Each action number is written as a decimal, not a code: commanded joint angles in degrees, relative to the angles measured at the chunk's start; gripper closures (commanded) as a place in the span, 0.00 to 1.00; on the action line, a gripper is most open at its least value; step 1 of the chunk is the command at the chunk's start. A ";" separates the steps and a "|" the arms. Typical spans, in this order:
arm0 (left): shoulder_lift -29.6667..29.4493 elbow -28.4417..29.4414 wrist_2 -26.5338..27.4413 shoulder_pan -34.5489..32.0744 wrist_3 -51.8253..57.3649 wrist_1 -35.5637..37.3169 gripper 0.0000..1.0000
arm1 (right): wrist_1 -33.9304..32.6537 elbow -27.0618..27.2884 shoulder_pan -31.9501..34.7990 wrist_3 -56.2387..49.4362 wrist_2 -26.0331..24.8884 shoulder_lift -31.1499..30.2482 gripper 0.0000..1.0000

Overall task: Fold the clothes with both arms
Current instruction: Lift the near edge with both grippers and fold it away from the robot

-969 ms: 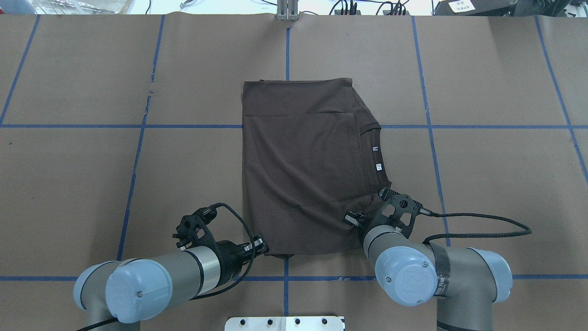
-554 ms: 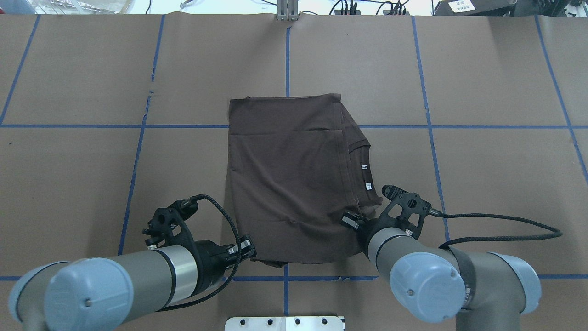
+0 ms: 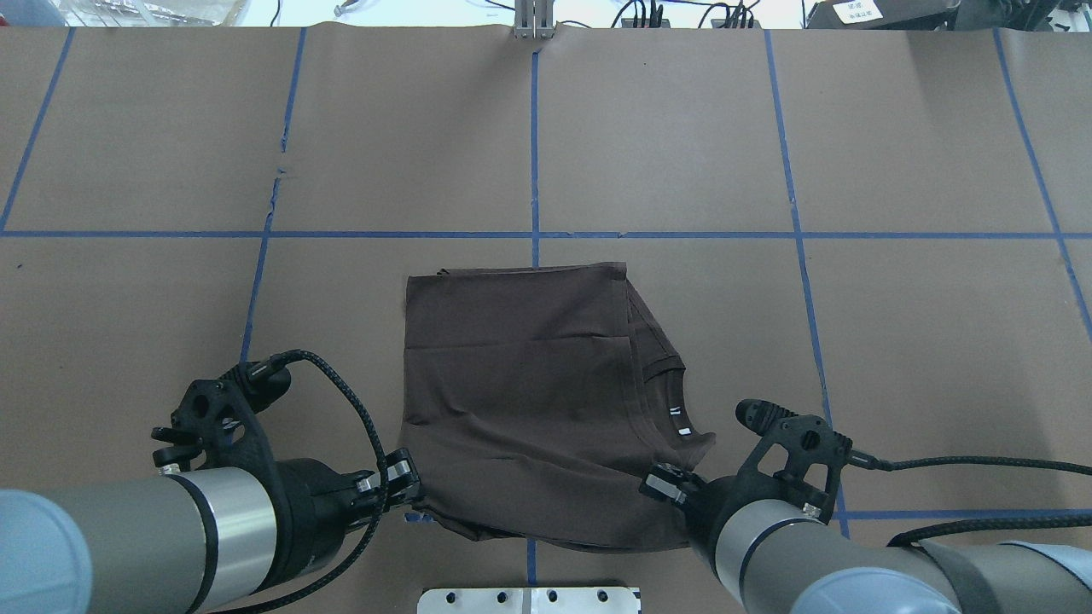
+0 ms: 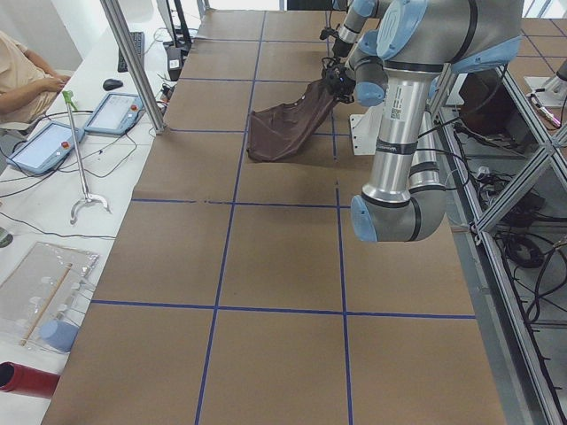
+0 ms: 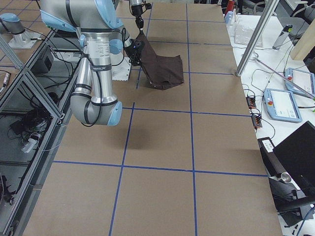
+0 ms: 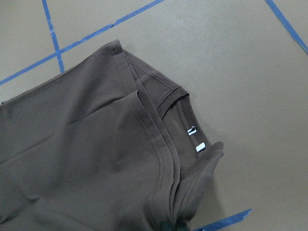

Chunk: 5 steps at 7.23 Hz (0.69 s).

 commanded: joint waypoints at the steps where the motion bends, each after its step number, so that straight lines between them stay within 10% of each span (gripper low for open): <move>1: -3.32 6.84 -0.27 -5.17 7.05 0.68 1.00 | -0.57 -8.74 5.04 -0.78 0.38 6.83 1.00; 5: -8.61 20.73 -2.73 -16.88 15.54 -2.72 1.00 | 10.19 -25.86 18.60 -7.11 6.54 12.39 1.00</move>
